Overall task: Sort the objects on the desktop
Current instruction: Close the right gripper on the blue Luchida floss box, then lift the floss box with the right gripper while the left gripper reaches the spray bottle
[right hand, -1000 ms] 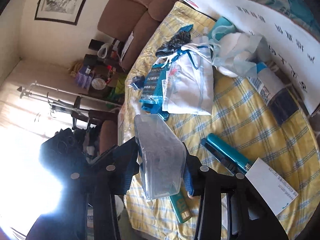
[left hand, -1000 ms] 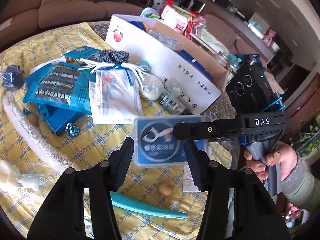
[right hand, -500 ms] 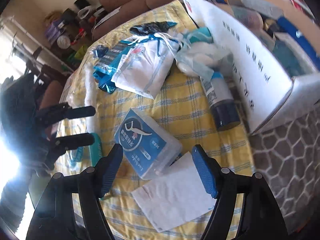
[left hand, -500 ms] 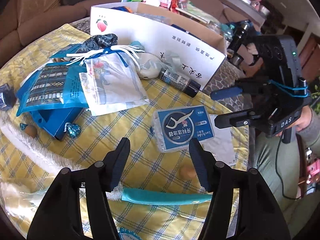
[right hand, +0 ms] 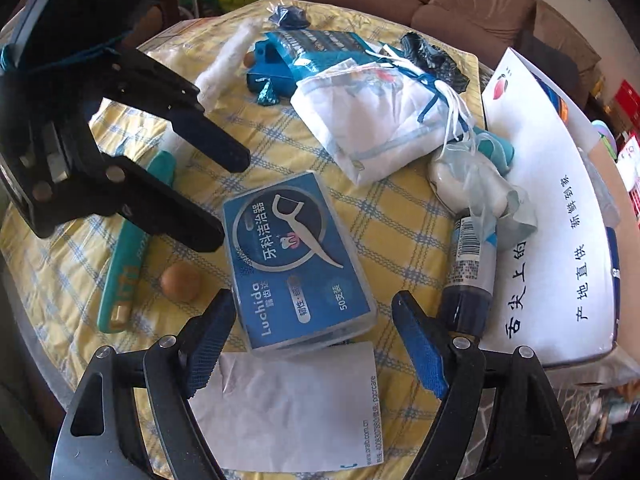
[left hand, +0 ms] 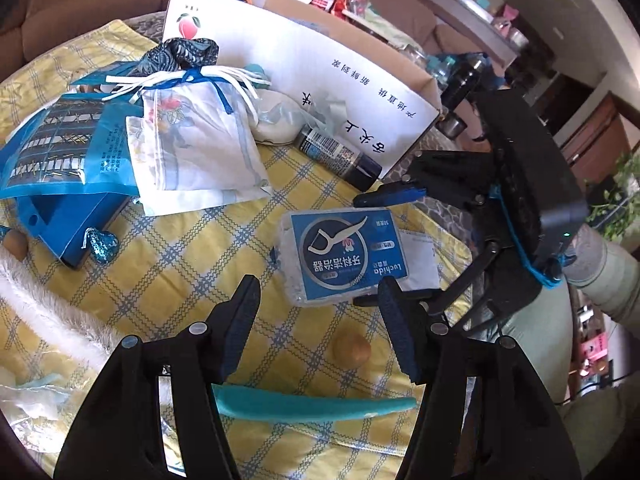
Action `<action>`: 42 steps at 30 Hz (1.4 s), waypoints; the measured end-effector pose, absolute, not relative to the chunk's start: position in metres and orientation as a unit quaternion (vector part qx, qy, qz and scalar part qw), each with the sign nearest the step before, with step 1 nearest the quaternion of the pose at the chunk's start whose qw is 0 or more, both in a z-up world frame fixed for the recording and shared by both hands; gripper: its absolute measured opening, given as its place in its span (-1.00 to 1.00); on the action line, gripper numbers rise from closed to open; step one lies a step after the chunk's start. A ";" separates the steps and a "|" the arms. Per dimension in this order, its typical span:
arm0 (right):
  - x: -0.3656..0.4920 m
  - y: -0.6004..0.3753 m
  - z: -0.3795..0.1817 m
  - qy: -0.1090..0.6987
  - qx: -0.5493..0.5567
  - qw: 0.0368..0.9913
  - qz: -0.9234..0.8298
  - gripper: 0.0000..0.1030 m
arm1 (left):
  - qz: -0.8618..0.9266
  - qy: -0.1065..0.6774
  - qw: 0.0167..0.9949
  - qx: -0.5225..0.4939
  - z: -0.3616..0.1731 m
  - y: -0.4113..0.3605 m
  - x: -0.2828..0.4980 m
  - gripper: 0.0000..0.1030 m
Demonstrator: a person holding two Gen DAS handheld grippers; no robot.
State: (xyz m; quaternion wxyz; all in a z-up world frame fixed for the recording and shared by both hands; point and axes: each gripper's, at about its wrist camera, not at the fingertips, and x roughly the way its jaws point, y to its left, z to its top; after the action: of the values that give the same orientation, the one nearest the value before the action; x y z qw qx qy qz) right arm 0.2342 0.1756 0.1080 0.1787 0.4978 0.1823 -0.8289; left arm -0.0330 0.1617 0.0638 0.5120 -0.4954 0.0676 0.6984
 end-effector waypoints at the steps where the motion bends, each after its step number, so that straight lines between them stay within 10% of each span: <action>1: 0.233 0.174 0.106 0.181 0.497 0.184 -0.828 0.47 | 0.698 0.073 0.514 -0.494 0.066 0.159 -0.029 0.12; 14: 0.237 0.247 0.168 -0.062 0.456 0.151 -0.875 0.20 | 0.686 0.129 0.516 -0.497 0.059 0.178 0.022 0.12; 42: 0.286 0.272 0.105 -0.007 0.624 0.108 -0.774 0.41 | 0.692 0.153 0.500 -0.498 0.068 0.216 0.019 0.13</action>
State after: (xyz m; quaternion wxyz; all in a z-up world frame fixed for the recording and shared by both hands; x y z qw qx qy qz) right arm 0.2863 0.2716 0.1047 0.1081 0.6241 -0.0073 -0.7738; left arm 0.0192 0.2158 0.0675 0.4998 -0.4980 0.1533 0.6919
